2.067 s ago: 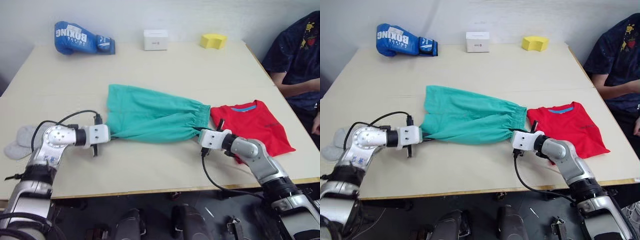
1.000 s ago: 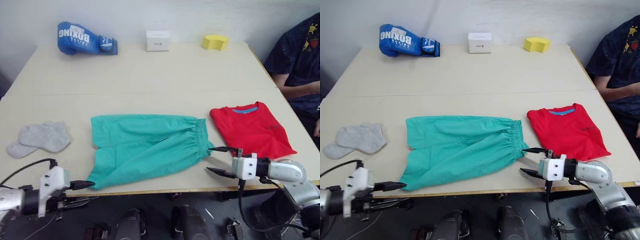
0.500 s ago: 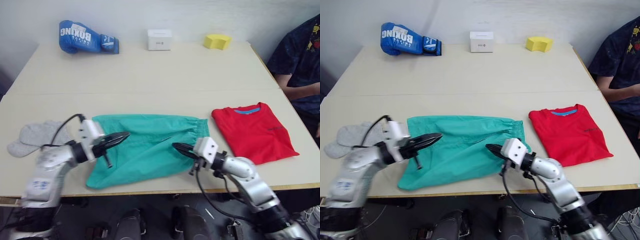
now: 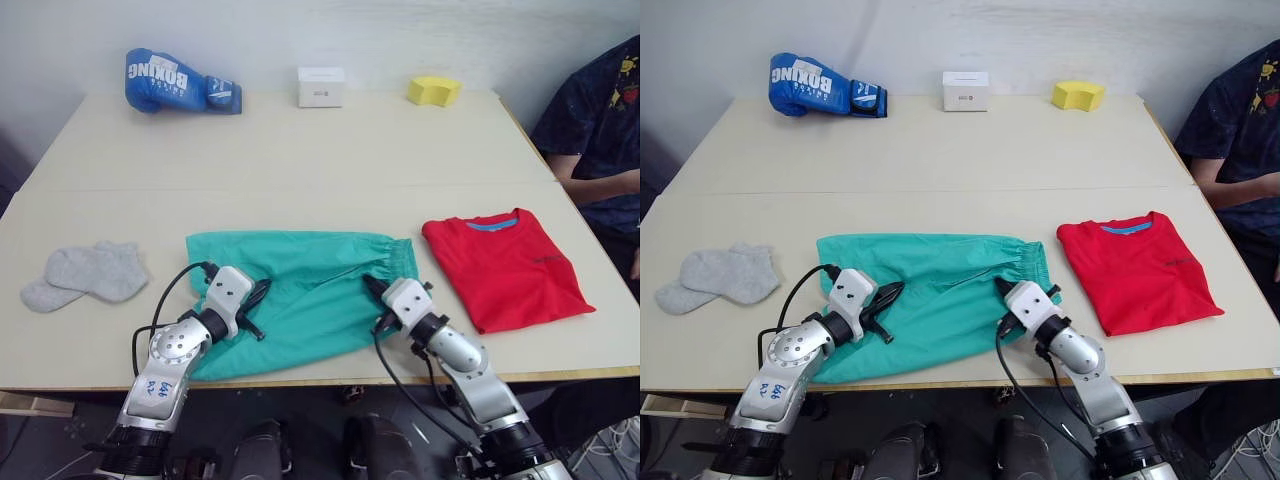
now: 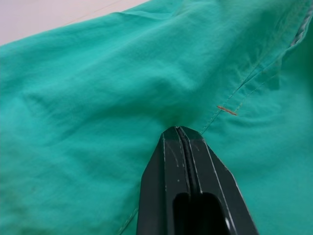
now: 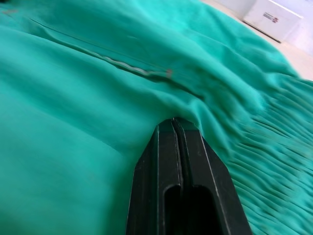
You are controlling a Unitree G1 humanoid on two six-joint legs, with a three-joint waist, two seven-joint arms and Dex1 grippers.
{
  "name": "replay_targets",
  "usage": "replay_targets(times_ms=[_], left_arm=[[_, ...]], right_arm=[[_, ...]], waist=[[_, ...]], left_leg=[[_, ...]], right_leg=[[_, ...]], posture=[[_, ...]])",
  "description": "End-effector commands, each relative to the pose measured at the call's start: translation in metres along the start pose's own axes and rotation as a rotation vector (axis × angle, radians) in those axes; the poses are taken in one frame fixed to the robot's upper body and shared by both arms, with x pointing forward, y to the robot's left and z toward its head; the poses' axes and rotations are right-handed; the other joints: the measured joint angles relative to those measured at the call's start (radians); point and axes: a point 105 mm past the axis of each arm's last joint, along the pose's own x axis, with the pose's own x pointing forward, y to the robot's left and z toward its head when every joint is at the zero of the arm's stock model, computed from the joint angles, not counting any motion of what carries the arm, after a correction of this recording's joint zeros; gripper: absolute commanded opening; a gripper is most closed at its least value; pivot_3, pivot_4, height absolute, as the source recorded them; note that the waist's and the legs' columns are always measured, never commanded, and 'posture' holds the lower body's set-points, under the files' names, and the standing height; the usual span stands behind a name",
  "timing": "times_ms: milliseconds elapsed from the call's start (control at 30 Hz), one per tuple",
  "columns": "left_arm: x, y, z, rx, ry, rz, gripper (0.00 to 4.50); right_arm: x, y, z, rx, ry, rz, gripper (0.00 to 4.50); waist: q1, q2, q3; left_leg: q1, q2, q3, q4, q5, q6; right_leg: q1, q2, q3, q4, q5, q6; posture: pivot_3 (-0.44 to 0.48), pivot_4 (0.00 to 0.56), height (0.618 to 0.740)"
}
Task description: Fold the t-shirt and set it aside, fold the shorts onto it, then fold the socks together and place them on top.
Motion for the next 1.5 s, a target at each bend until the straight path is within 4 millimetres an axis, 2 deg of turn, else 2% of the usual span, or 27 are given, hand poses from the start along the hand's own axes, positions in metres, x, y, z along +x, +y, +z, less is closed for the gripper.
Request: replay_targets(times_ms=[33, 67, 133, 200, 267, 333, 433, 567, 667, 767, 833, 933, 1033, 1100, 1167, 1267, 1333, 1400, 1500], left_arm=[[-0.005, 0.003, -0.014, 0.020, 0.030, -0.002, 0.00], [-0.004, 0.004, -0.010, 0.029, 0.010, -0.008, 0.00], [-0.001, 0.003, 0.014, 0.027, -0.108, -0.056, 0.00], [0.001, -0.001, 0.033, 0.018, -0.193, -0.111, 0.00], [0.005, -0.003, 0.041, 0.028, -0.221, -0.147, 0.00], [0.015, -0.005, 0.047, 0.043, -0.223, -0.174, 0.00], [0.031, -0.004, 0.039, 0.075, -0.158, -0.179, 0.00], [0.040, -0.005, 0.020, 0.114, -0.055, -0.201, 0.00], [0.038, 0.000, 0.007, 0.043, 0.009, -0.173, 0.00], [0.032, -0.002, -0.013, 0.071, 0.095, -0.184, 0.00], [0.030, -0.002, -0.016, 0.060, 0.099, -0.177, 0.00], [0.030, -0.006, -0.009, 0.080, 0.077, -0.203, 0.00], [0.032, -0.010, 0.010, 0.109, 0.001, -0.240, 0.00], [0.034, -0.011, 0.023, 0.132, -0.061, -0.263, 0.00], [0.036, -0.015, 0.043, 0.163, -0.146, -0.302, 0.00], [0.040, -0.022, 0.059, 0.192, -0.216, -0.360, 0.00], [0.043, -0.025, 0.062, 0.199, -0.228, -0.387, 0.00], [0.045, -0.029, 0.062, 0.204, -0.226, -0.413, 0.00], [0.052, -0.027, 0.053, 0.214, -0.175, -0.405, 0.00]], right_arm=[[-0.009, -0.025, 0.000, 0.060, 0.011, -0.073, 0.01], [-0.009, -0.026, 0.006, 0.070, -0.013, -0.070, 0.01], [0.000, -0.026, 0.048, 0.130, -0.189, -0.022, 0.01], [0.008, -0.019, 0.082, 0.178, -0.314, 0.047, 0.01], [0.017, -0.014, 0.096, 0.183, -0.348, 0.084, 0.01], [0.035, -0.006, 0.094, 0.175, -0.308, 0.090, 0.01], [0.056, -0.002, 0.067, 0.172, -0.184, 0.029, 0.01], [0.064, -0.007, 0.043, 0.118, -0.099, -0.018, 0.01], [0.055, -0.025, 0.020, 0.132, -0.052, -0.067, 0.01], [0.037, -0.047, 0.003, 0.121, -0.025, -0.112, 0.01], [0.027, -0.051, 0.004, 0.031, -0.033, -0.055, 0.01], [0.010, -0.058, 0.035, 0.216, -0.196, -0.018, 0.01], [-0.018, -0.050, 0.068, 0.399, -0.267, 0.133, 0.59], [-0.036, -0.047, 0.076, 0.534, -0.237, 0.174, 1.21], [-0.061, -0.046, 0.080, 0.798, -0.182, 0.203, 1.93], [-0.087, -0.044, 0.068, 1.094, -0.053, 0.154, 2.99], [-0.100, -0.037, 0.051, 1.206, 0.086, 0.106, 3.69], [-0.108, -0.031, 0.044, 1.306, 0.142, 0.062, 4.42], [-0.110, -0.025, 0.035, 1.426, 0.190, -0.036, 4.47]], waist=[[0.001, 0.002, -0.001], [0.001, 0.003, -0.001], [0.001, 0.003, -0.001], [-0.002, 0.004, 0.001], [-0.004, 0.004, 0.001], [-0.001, 0.004, 0.001], [0.001, 0.004, 0.001], [-0.001, 0.004, 0.001], [-0.001, 0.004, 0.001], [-0.001, 0.004, 0.001], [0.000, 0.005, 0.000], [0.000, 0.005, 0.000], [0.000, 0.007, 0.001], [0.000, 0.008, 0.002], [0.004, 0.008, 0.002], [0.024, 0.006, 0.003], [0.027, 0.005, 0.003], [0.026, 0.005, 0.003], [0.022, 0.005, 0.003]], left_leg=[[0.000, 0.000, 0.000, 0.000, 0.000, 0.000], [0.000, 0.000, 0.000, 0.000, 0.000, 0.000], [-0.001, 0.000, 0.000, 0.000, 0.000, 0.000], [-0.003, 0.000, 0.000, 0.000, 0.000, 0.001], [-0.004, 0.001, 0.000, 0.000, 0.000, 0.001], [-0.004, 0.001, 0.000, -0.001, 0.001, 0.000], [-0.004, 0.001, 0.000, 0.000, 0.003, 0.003], [-0.005, -0.001, 0.001, 0.000, 0.004, 0.004], [-0.005, -0.001, 0.001, 0.000, 0.004, 0.004], [-0.003, 0.000, 0.001, 0.000, 0.003, 0.003], [-0.003, 0.000, 0.001, 0.000, -0.001, 0.002], [-0.002, 0.000, 0.000, 0.000, -0.001, 0.002], [-0.002, 0.000, -0.001, -0.002, -0.001, 0.002], [-0.002, 0.000, -0.001, -0.002, -0.001, 0.002], [-0.003, 0.001, -0.001, -0.002, -0.001, 0.002], [-0.005, 0.001, -0.003, -0.004, -0.001, 0.003], [-0.006, 0.000, -0.002, -0.004, -0.002, 0.003], [-0.006, 0.000, -0.002, -0.004, -0.002, 0.004], [-0.006, 0.000, 0.000, -0.008, 0.000, 0.009]], right_leg=[[0.000, 0.000, 0.000, 0.000, 0.000, 0.000], [0.000, 0.000, 0.000, 0.000, 0.000, 0.000], [-0.001, 0.000, 0.000, 0.000, 0.000, 0.000], [-0.002, 0.000, 0.000, 0.000, 0.000, 0.000], [-0.004, 0.000, 0.000, 0.000, 0.000, 0.000], [-0.004, 0.001, -0.001, 0.000, 0.000, -0.001], [-0.003, 0.001, -0.002, 0.000, -0.001, -0.001], [-0.004, 0.001, -0.001, -0.001, 0.000, -0.001], [-0.003, 0.000, -0.001, -0.002, 0.000, 0.000], [-0.002, 0.000, -0.001, -0.002, 0.000, 0.000], [-0.001, 0.000, -0.001, -0.002, 0.000, 0.000], [0.000, 0.000, -0.001, -0.002, 0.000, 0.000], [-0.001, 0.000, -0.001, -0.002, 0.000, 0.000], [-0.001, 0.000, -0.001, -0.002, 0.000, 0.000], [-0.001, 0.000, -0.001, -0.003, 0.000, 0.000], [-0.001, 0.000, -0.002, -0.008, 0.000, 0.000], [-0.001, 0.000, -0.002, -0.010, 0.000, 0.000], [-0.001, 0.000, -0.002, -0.012, 0.001, 0.001], [-0.001, 0.001, -0.002, -0.016, 0.001, 0.002]], posture=[[0.000, 0.150, 0.740], [0.000, 0.150, 0.740], [0.000, 0.150, 0.740], [0.000, 0.150, 0.740], [0.000, 0.150, 0.740], [0.000, 0.150, 0.740], [0.000, 0.150, 0.740], [0.000, 0.150, 0.740], [0.000, 0.150, 0.740], [0.000, 0.150, 0.740], [0.000, 0.150, 0.740], [0.000, 0.150, 0.740], [0.000, 0.150, 0.740], [0.000, 0.150, 0.740], [0.000, 0.150, 0.740], [0.000, 0.150, 0.740], [0.000, 0.150, 0.740], [0.000, 0.150, 0.740], [0.000, 0.150, 0.740]])
